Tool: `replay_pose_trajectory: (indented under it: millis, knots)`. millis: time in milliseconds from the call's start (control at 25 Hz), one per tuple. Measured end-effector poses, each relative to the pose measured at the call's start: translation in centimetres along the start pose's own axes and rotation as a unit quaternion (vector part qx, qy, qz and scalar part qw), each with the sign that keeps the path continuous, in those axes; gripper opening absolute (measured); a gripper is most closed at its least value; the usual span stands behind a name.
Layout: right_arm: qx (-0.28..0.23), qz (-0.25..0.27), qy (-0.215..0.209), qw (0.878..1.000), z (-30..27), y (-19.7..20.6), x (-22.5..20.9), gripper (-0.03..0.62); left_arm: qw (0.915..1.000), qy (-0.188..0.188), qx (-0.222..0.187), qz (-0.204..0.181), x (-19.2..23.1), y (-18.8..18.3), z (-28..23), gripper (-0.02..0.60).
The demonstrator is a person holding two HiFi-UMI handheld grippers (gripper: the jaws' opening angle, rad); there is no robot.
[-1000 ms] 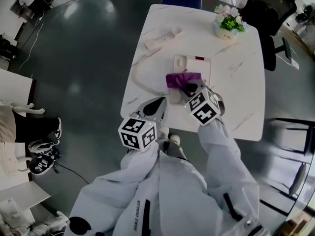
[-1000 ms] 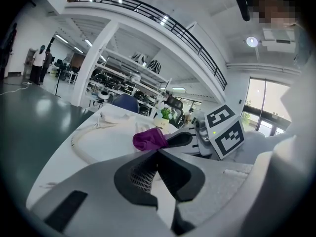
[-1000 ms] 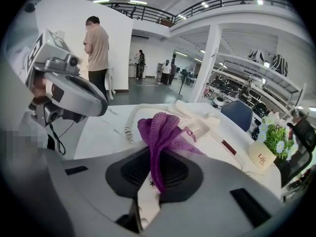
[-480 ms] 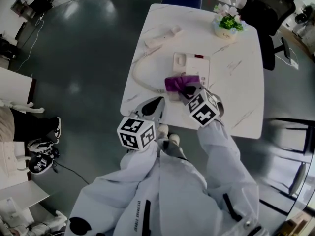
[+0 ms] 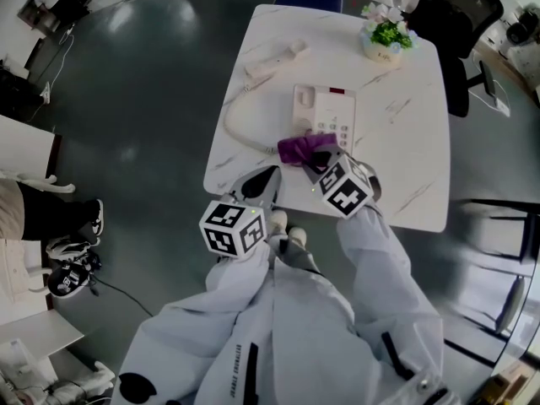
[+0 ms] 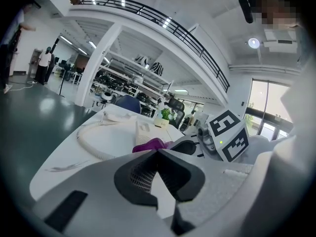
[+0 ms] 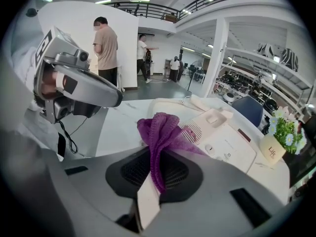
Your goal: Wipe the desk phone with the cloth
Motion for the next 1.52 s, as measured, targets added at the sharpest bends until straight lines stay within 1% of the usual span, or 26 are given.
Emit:
replay_pose_trajectory:
  millis: [280, 480, 760, 1120, 1200, 1280, 1320, 1400, 1520]
  knots:
    - [0.011, -0.004, -0.016, 1.000, 0.2, 0.6, 0.8, 0.037, 1.0000, -0.004, -0.004, 0.002, -0.3, 0.4, 0.6, -0.002]
    - [0.013, 0.004, -0.026, 1.000, 0.2, 0.8, 1.6, 0.037, 0.9999, -0.003, -0.010, 0.002, -0.5, 0.3, 0.9, -0.003]
    - [0.018, -0.008, -0.037, 0.999, 0.5, 1.1, 2.4, 0.037, 0.9998, 0.000, -0.020, -0.003, -0.4, -0.4, 1.2, -0.003]
    - [0.004, -0.054, -0.064, 0.996, 1.5, 2.0, 3.1, 0.036, 0.9993, 0.014, -0.030, -0.015, -0.4, -2.0, 0.6, -0.002]
    - [-0.018, -0.077, -0.070, 0.994, 2.1, 2.1, 3.1, 0.036, 0.9990, 0.020, -0.033, -0.021, -0.4, -2.6, 0.3, -0.003]
    - [-0.066, -0.122, -0.069, 0.988, 2.8, 2.2, 2.7, 0.035, 0.9986, 0.026, -0.037, -0.027, -0.4, -3.2, 0.1, -0.002]
    - [-0.093, -0.148, -0.068, 0.982, 3.3, 2.3, 2.6, 0.035, 0.9984, 0.030, -0.037, -0.029, -0.4, -3.5, 0.0, -0.002]
    - [-0.141, -0.202, -0.061, 0.967, 4.3, 2.8, 2.2, 0.035, 0.9978, 0.042, -0.039, -0.034, -0.5, -4.0, -0.3, -0.002]
    - [-0.211, -0.267, -0.029, 0.940, 5.7, 3.4, 1.1, 0.035, 0.9965, 0.058, -0.040, -0.045, -0.6, -4.7, -1.1, -0.003]
Point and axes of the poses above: the fingertips, and each gripper's own axes: z backward along the fingers, x to its left, y out of its underside, the point moved 9 cm from there along z, backward along the fingers, and after that the axes turned 4 degrees about -x, right-handed, at the moved point
